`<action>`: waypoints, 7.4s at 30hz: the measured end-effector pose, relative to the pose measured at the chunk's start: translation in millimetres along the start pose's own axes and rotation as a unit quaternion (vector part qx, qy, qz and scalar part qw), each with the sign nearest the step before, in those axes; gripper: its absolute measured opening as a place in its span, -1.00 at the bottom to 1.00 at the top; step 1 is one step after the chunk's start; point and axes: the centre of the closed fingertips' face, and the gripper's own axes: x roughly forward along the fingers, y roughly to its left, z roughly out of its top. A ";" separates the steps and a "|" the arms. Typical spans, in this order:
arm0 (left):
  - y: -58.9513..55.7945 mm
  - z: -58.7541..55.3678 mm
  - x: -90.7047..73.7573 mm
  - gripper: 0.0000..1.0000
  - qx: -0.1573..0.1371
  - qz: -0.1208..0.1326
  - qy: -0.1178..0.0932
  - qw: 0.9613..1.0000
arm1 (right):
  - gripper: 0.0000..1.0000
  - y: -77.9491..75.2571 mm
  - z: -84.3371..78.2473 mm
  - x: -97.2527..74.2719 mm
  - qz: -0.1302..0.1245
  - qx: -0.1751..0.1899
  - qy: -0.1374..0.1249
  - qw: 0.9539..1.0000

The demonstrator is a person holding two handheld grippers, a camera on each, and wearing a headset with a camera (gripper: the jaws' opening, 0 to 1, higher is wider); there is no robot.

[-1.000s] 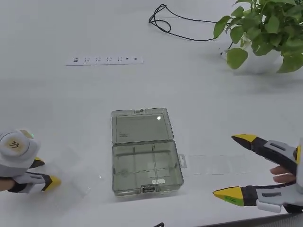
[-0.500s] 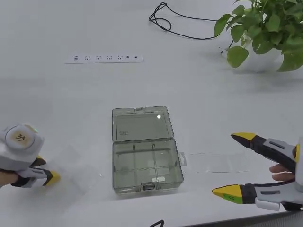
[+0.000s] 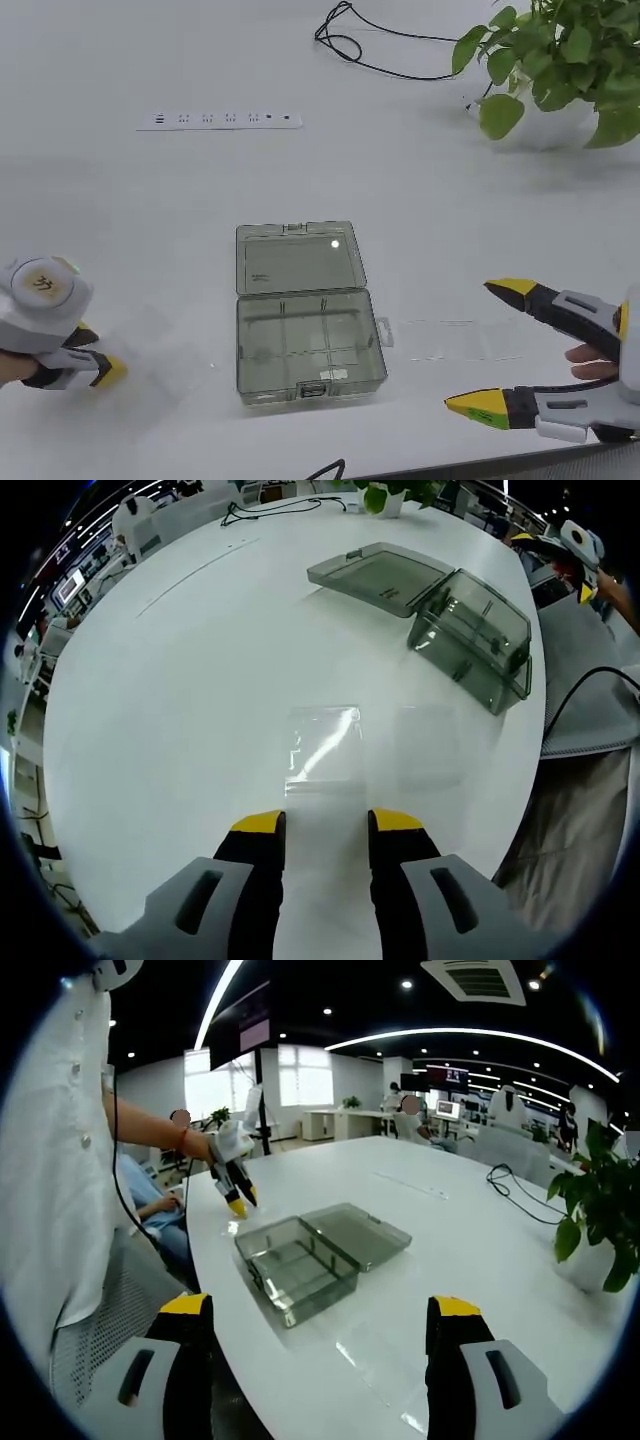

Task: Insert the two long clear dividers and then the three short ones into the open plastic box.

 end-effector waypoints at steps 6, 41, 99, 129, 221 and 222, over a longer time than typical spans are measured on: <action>-1.0 0.3 -1.2 -0.38 -0.009 -0.001 -0.007 1.000 | 0.76 0.2 0.6 0.1 0.000 0.000 0.000 1.000; -51.0 89.4 -53.6 -0.38 -0.116 -0.058 -0.208 0.969 | 0.60 10.1 24.1 15.4 0.003 0.020 -0.015 1.000; -170.3 201.7 -90.4 -0.40 -0.066 -0.160 -0.344 0.923 | -0.84 47.1 107.7 75.7 -0.029 0.260 -0.079 0.962; -169.3 192.6 -92.1 -0.27 -0.042 -0.166 -0.349 0.921 | -0.87 35.1 113.3 75.7 -0.048 0.271 -0.062 0.959; -153.5 127.1 -63.5 0.86 0.075 -0.177 -0.316 0.929 | -0.87 17.3 -16.9 118.4 -0.079 0.435 0.313 0.841; -153.5 126.9 -63.2 0.86 0.075 -0.177 -0.316 0.929 | -0.87 16.8 -17.3 118.7 -0.079 0.436 0.313 0.840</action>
